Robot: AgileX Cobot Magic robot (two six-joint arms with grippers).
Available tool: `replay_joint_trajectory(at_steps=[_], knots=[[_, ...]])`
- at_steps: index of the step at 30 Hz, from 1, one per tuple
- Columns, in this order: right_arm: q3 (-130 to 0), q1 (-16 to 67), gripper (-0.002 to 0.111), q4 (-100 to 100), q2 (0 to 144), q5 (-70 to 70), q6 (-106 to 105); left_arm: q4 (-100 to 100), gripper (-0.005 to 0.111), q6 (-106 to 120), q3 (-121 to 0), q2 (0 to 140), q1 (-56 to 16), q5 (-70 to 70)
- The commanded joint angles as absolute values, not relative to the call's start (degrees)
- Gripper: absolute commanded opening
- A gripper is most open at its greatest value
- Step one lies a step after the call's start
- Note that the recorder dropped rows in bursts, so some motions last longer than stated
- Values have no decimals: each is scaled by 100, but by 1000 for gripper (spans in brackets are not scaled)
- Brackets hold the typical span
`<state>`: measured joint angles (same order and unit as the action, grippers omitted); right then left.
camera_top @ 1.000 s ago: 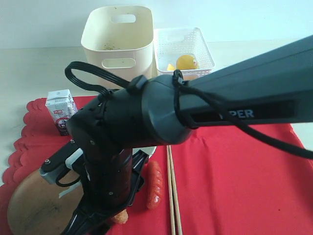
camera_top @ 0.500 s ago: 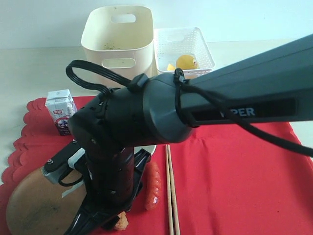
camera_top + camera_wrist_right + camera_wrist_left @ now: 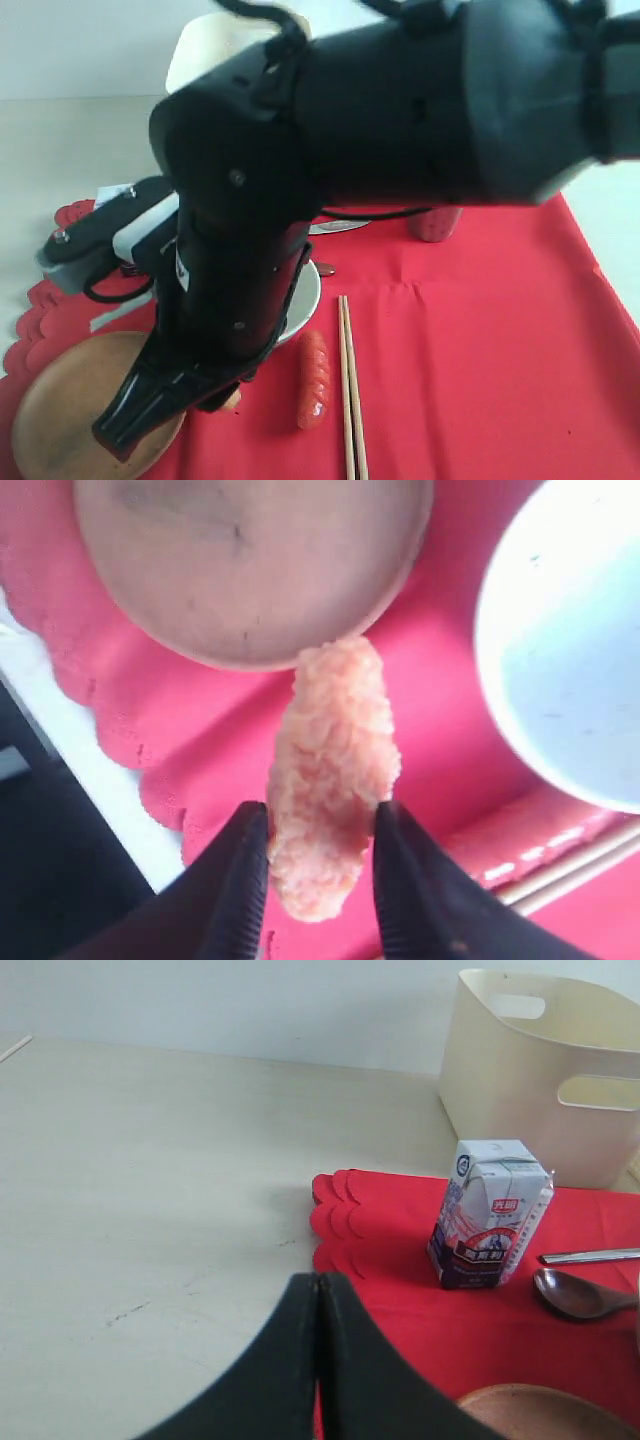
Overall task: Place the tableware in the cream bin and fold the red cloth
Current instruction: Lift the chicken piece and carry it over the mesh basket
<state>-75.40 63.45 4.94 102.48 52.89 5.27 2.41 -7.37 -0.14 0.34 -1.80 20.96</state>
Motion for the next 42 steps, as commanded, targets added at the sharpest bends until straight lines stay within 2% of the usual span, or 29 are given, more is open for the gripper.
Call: replay_joint_trajectory(at_steps=[1,5,11,29,33,36,42], knots=[[-7526,6352,0,113,9602,5302,527,242,0,-731,0,0,-169,2030],[-7526,6114,0,-44,9165,5302,606,242,0,-731,0,0,-169,2030],[-7526,5283,0,-44,8672,5279,606,242,0,-731,0,0,-169,2030],[-7526,2842,0,0,8620,4418,121,242,0,-731,0,0,-169,2030],[-7526,2202,0,215,8940,4057,0,242,0,-731,0,0,-169,2030],[-7526,1819,0,1143,9435,3789,-653,242,0,-731,0,0,-169,2030],[-7890,1553,0,1782,10505,3413,-1361,242,0,-731,0,0,-169,2030]])
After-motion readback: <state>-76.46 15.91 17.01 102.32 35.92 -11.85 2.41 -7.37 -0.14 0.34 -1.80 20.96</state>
